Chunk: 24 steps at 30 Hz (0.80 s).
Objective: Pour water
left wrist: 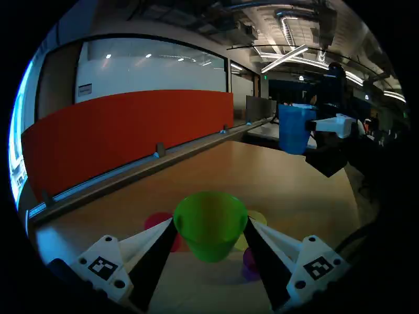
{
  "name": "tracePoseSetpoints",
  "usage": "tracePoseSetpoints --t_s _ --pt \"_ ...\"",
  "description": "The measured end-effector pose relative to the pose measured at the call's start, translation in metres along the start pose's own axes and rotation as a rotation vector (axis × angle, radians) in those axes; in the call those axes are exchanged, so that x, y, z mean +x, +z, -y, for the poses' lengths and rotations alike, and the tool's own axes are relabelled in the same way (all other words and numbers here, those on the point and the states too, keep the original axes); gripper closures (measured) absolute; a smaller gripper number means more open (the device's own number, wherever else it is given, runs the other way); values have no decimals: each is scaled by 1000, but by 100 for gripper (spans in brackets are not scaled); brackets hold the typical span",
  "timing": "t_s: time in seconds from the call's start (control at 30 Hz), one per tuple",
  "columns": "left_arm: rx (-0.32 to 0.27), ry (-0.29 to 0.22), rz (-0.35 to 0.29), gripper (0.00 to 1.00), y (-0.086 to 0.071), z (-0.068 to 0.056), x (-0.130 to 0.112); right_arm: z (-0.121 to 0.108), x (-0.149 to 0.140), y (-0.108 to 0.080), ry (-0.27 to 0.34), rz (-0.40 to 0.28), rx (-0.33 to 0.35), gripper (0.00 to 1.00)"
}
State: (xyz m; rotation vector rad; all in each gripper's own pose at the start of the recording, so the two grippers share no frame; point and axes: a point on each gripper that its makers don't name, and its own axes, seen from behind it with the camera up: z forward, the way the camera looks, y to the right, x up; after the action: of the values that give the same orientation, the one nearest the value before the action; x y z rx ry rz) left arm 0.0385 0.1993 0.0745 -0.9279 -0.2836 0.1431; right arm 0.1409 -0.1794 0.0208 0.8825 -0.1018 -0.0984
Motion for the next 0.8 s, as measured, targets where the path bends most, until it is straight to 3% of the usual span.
tracePoseSetpoints --t_s 0.47,0.8 --pt "-16 -9 -171 12 -33 -26 40 9 11 3 -11 4 12 10" --pt "-16 -16 -222 12 -45 -36 48 14 16 6 -23 4 19 10"
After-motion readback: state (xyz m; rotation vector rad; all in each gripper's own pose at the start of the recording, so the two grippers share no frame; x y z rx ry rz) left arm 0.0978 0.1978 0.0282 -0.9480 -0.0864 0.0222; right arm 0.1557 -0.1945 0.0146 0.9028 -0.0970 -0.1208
